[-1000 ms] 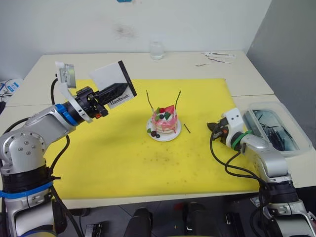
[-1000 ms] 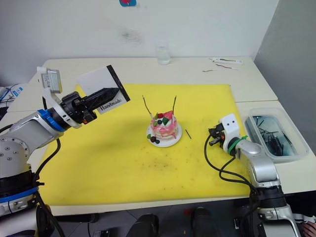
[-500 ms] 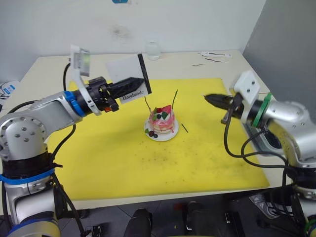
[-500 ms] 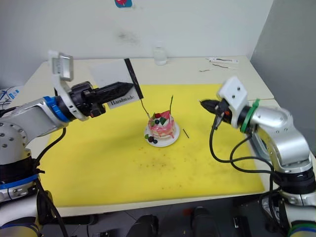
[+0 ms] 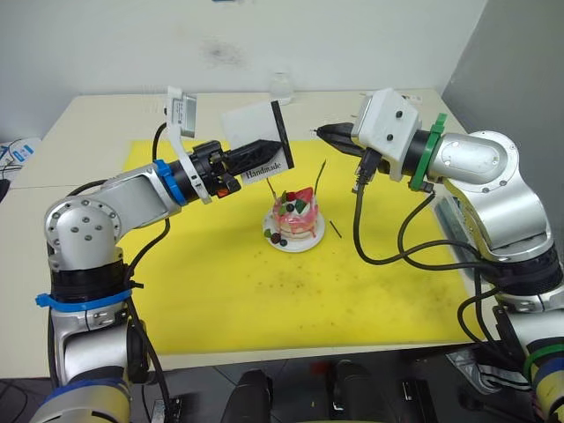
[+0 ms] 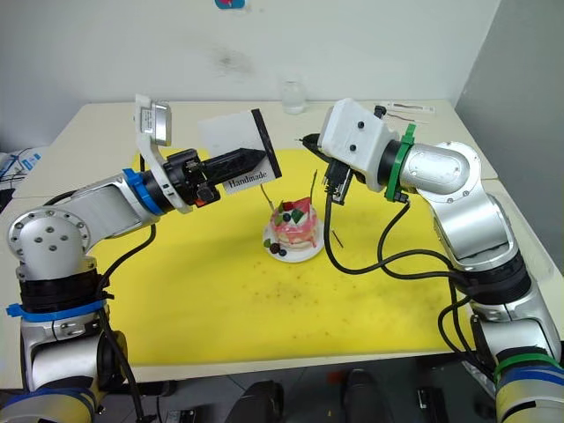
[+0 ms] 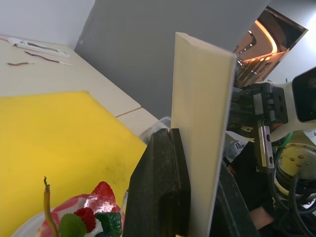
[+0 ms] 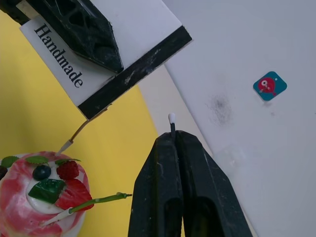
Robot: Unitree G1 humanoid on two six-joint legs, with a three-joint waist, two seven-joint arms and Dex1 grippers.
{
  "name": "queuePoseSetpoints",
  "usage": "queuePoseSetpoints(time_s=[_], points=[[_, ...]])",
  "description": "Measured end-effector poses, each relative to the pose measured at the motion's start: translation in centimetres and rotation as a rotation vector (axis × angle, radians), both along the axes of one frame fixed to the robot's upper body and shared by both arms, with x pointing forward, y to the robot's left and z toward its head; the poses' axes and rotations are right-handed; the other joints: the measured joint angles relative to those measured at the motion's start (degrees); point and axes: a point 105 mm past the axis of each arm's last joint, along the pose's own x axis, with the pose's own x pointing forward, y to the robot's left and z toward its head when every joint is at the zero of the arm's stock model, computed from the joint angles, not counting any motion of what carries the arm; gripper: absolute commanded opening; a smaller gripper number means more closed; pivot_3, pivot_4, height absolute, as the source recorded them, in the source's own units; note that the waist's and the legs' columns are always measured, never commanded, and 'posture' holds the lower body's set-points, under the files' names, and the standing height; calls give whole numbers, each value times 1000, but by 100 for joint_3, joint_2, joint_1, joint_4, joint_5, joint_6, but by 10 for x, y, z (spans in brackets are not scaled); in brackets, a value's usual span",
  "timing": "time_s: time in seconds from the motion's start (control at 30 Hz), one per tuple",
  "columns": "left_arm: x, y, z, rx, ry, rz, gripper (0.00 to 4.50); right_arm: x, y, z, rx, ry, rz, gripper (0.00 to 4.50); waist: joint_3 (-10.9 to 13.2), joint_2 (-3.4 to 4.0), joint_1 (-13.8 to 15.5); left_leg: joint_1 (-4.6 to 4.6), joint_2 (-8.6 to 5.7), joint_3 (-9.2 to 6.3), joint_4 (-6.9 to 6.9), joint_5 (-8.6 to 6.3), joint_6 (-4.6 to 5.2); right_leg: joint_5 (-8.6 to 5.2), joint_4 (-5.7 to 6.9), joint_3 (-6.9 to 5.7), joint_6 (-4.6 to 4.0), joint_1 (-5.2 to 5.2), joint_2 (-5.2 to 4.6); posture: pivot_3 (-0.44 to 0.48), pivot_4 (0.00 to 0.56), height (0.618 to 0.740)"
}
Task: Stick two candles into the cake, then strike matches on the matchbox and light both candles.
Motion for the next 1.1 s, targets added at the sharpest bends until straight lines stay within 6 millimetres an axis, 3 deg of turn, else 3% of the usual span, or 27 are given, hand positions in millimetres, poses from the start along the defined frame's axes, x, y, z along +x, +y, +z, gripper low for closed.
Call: queuePoseSetpoints(time_s=[0.47, 1.1], points=[[8, -5, -2, -24, 24, 9, 0, -9, 15, -3, -42, -49, 68, 42, 0, 0, -4, 3, 0, -1, 7, -11, 20, 0, 7, -1, 8, 1, 1, 0, 150, 740], [5, -8, 0, -34, 32, -17, 0, -3, 14, -9, -82, -77, 42, 42, 0, 0, -4, 4, 0, -1, 6, -10, 18, 2, 7, 0, 4, 1, 1, 0, 150, 740]])
